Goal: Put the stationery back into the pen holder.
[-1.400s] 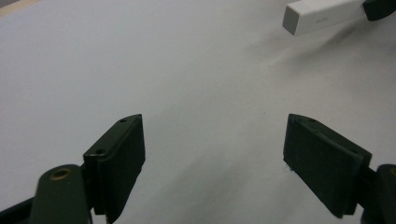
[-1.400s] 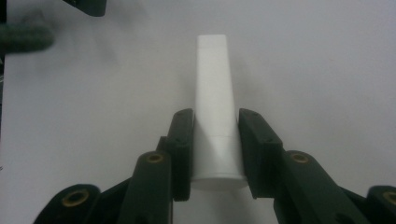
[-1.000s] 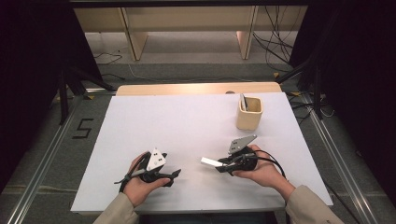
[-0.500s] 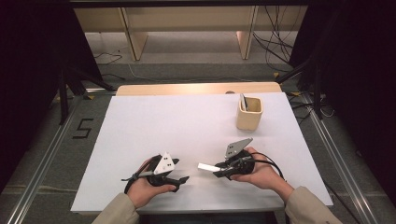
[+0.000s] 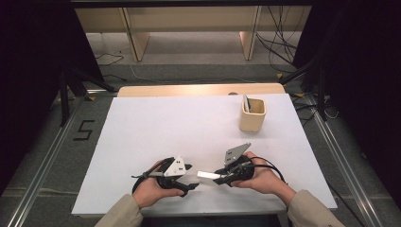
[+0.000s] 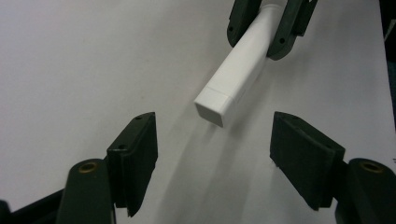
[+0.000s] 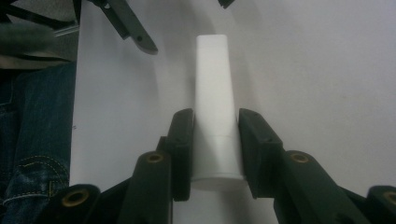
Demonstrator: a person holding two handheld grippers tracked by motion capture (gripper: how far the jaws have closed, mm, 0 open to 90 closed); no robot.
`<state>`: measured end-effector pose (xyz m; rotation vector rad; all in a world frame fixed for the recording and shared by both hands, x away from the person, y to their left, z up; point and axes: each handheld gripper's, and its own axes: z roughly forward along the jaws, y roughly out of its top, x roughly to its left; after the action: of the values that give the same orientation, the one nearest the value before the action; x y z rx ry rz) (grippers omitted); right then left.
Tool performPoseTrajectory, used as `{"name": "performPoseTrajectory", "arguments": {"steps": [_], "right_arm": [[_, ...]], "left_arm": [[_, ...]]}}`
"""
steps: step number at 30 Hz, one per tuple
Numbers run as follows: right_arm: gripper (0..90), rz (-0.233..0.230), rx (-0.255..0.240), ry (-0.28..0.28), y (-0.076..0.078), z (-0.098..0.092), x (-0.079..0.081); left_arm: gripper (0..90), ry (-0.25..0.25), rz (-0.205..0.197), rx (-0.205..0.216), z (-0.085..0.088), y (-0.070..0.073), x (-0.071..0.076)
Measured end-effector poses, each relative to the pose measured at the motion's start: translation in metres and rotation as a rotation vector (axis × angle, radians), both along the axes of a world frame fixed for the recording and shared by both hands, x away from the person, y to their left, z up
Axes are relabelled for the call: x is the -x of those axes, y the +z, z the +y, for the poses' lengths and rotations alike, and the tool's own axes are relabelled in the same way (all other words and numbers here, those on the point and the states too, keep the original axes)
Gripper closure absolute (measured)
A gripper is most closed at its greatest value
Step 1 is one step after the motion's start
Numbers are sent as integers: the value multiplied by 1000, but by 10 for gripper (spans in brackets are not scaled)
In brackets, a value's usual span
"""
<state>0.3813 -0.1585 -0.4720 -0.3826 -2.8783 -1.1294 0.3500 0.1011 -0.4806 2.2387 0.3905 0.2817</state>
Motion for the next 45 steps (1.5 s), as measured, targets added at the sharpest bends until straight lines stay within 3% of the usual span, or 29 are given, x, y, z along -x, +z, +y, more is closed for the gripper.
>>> {"name": "performPoseTrajectory", "arguments": {"steps": [8,21,32,45], "right_arm": [[675,-2,1,30,-1,5,2],[675,-4,-1,58,1,9,6],[674,-17,-4,88,2,12,7],[663,-52,28,141,3,13,9]], "left_arm": [[377,-97,-2,-34,-8,1,-4],[487,-199,-21,-89,-19,-4,-8],[609,-228,-13,-105,-23,-4,-8],[689,-286,-7,-183,-28,-1,-5]]}}
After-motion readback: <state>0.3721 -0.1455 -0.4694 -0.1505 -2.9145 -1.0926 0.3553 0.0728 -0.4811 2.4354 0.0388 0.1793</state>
